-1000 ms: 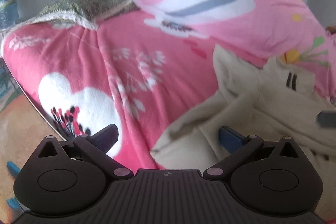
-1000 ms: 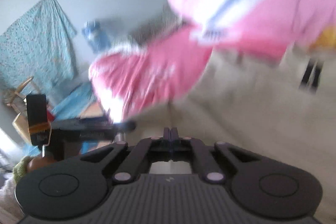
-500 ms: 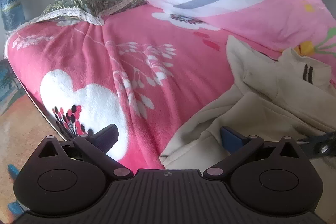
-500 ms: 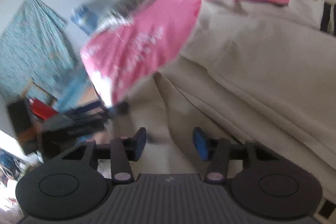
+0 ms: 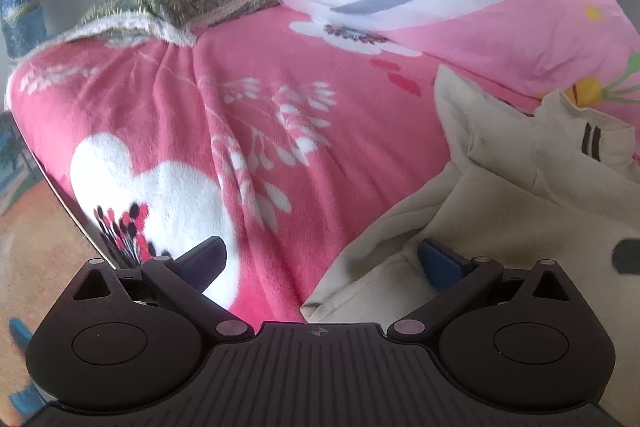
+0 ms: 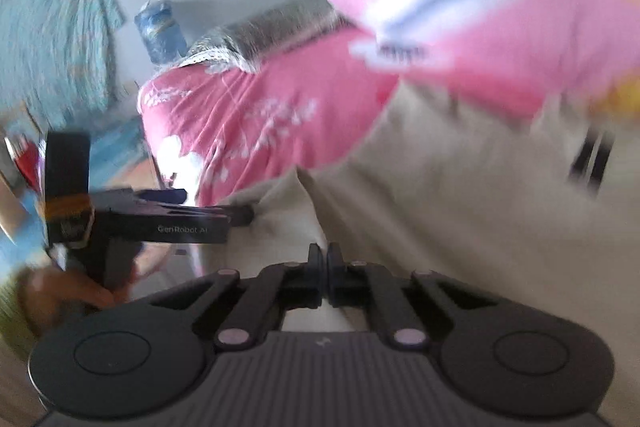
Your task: Fold large clothes
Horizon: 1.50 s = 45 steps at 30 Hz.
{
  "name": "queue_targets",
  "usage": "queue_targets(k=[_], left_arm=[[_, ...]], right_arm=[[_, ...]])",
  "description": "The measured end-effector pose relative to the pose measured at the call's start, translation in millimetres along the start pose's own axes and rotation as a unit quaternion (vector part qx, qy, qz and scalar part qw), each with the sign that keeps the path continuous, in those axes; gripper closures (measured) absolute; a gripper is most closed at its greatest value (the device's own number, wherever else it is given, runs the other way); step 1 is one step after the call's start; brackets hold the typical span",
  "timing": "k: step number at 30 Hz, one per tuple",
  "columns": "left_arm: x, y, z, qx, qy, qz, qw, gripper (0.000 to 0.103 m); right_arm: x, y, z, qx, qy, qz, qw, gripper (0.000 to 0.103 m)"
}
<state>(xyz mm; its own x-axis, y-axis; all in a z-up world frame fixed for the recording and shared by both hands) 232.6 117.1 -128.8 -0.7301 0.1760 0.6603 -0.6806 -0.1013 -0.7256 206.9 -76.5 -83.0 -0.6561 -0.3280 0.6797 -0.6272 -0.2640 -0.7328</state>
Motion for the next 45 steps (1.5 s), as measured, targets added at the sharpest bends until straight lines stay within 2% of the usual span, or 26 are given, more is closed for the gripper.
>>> queue_targets(k=[3,5,8,11,14,16,18,21,23,26,30,32,35,38,40,42,45], left_arm=[[7,-6,4,-0.014,-0.007,0.012,0.9998,0.000],[16,-11,8,-0.023,-0.003,0.027,0.9994,0.000],[31,-17,19,-0.050,0.002,0.053,0.9973,0.000],[39,-17,35,-0.073,0.035,0.056,0.9951,0.000],[40,-11,50,-0.085,0.054,0.050,0.9937,0.000],[35,-6,58,-0.095,0.059,0.031,0.9932,0.000],[24,2,60,-0.109,0.039,0.003,0.9933,0.000],[12,9,54,-0.121,-0.004,-0.019,0.9925,0.000],[11,13,49,-0.112,-0.007,-0.025,0.9933,0.000],[12,14,45,-0.105,-0.011,-0.029,0.9940,0.000],[10,14,44,-0.108,-0.021,-0.033,0.9934,0.000],[9,14,45,-0.112,-0.025,-0.034,0.9928,0.000],[7,14,44,-0.117,-0.029,-0.035,0.9921,0.000],[8,13,45,-0.120,-0.032,-0.035,0.9917,0.000],[8,14,45,-0.122,-0.035,-0.035,0.9914,0.000],[7,14,45,-0.121,-0.035,-0.036,0.9914,0.000],[7,14,44,-0.118,-0.033,-0.038,0.9917,0.000]], right_arm=[[-10,1,-7,0.078,0.058,0.018,0.995,0.000],[-28,10,-6,0.108,0.081,0.008,0.991,0.000],[-54,25,-5,0.128,0.094,-0.018,0.987,0.000],[-55,27,-4,0.127,0.101,-0.012,0.987,0.000],[-48,22,9,0.088,0.102,-0.013,0.991,0.000],[-43,20,26,0.044,0.103,-0.018,0.993,0.000],[-26,18,50,-0.002,0.118,-0.013,0.993,0.000],[22,17,95,-0.079,0.132,0.015,0.988,0.000],[55,23,122,-0.111,0.140,0.030,0.984,0.000],[106,51,161,-0.141,0.182,0.044,0.972,0.000],[141,101,191,-0.166,0.232,0.017,0.958,0.000],[149,123,195,-0.177,0.241,0.004,0.954,0.000],[151,138,182,-0.156,0.221,-0.005,0.963,0.000],[140,136,165,-0.109,0.199,-0.012,0.974,0.000],[130,123,145,-0.082,0.161,-0.001,0.984,0.000],[115,108,122,-0.056,0.102,0.009,0.993,0.000],[87,92,96,-0.009,0.048,0.015,0.999,0.000]])
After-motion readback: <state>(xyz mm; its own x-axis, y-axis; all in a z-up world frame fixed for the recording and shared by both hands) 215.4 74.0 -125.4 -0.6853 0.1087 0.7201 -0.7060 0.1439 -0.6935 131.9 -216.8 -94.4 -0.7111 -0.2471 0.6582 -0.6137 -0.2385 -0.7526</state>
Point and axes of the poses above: each gripper's, at about its wrist camera, not at the fingertips, and x roughly against the way its jaws point, z to its right, y to its underside, the point moved 10 cm from there along -x, roughly the way its jaws point, and after that the axes turned 10 degrees about y, right-handed, at the moved point
